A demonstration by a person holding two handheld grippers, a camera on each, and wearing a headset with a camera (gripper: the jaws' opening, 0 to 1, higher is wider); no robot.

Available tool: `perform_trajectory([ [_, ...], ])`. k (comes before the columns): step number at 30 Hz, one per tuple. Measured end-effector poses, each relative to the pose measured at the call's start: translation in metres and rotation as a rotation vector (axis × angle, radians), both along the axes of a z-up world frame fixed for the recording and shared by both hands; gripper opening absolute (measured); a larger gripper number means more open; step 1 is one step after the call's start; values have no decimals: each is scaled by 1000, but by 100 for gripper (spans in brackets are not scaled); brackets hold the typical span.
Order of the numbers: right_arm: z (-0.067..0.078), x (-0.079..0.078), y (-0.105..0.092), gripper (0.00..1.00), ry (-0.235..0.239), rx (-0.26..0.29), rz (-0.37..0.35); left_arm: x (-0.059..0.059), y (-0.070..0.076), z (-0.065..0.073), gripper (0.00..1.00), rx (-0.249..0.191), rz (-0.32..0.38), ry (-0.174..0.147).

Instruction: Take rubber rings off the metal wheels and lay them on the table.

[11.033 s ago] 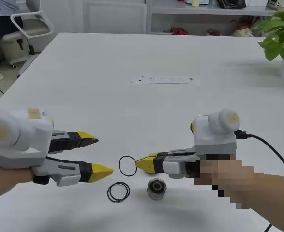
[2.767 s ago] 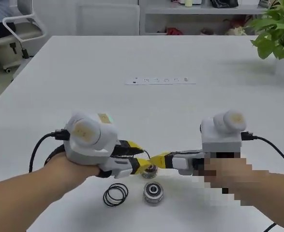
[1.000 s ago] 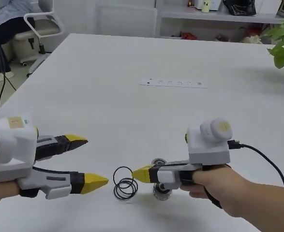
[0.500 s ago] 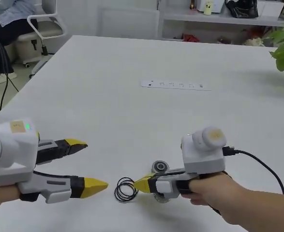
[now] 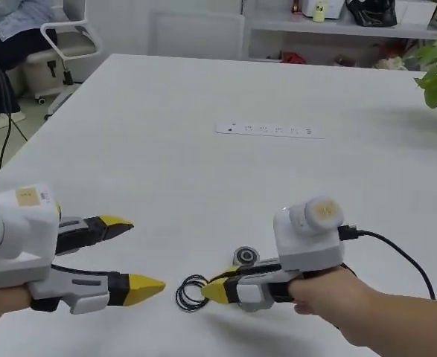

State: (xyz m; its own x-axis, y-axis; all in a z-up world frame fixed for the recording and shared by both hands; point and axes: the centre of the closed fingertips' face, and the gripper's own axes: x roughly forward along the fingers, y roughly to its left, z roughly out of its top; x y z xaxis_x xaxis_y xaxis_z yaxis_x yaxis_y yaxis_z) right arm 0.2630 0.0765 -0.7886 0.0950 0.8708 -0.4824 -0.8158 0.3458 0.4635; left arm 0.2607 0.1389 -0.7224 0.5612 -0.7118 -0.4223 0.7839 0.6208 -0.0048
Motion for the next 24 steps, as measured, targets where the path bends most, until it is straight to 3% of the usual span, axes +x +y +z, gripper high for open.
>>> perform_trajectory([
  [12,18,4,-4,26,-42,22,2,4,0,4,66,-2,-1,-8],
  [24,56,21,-22,32,-92,101,-59,6,0,10,67,-4,1,-16],
])
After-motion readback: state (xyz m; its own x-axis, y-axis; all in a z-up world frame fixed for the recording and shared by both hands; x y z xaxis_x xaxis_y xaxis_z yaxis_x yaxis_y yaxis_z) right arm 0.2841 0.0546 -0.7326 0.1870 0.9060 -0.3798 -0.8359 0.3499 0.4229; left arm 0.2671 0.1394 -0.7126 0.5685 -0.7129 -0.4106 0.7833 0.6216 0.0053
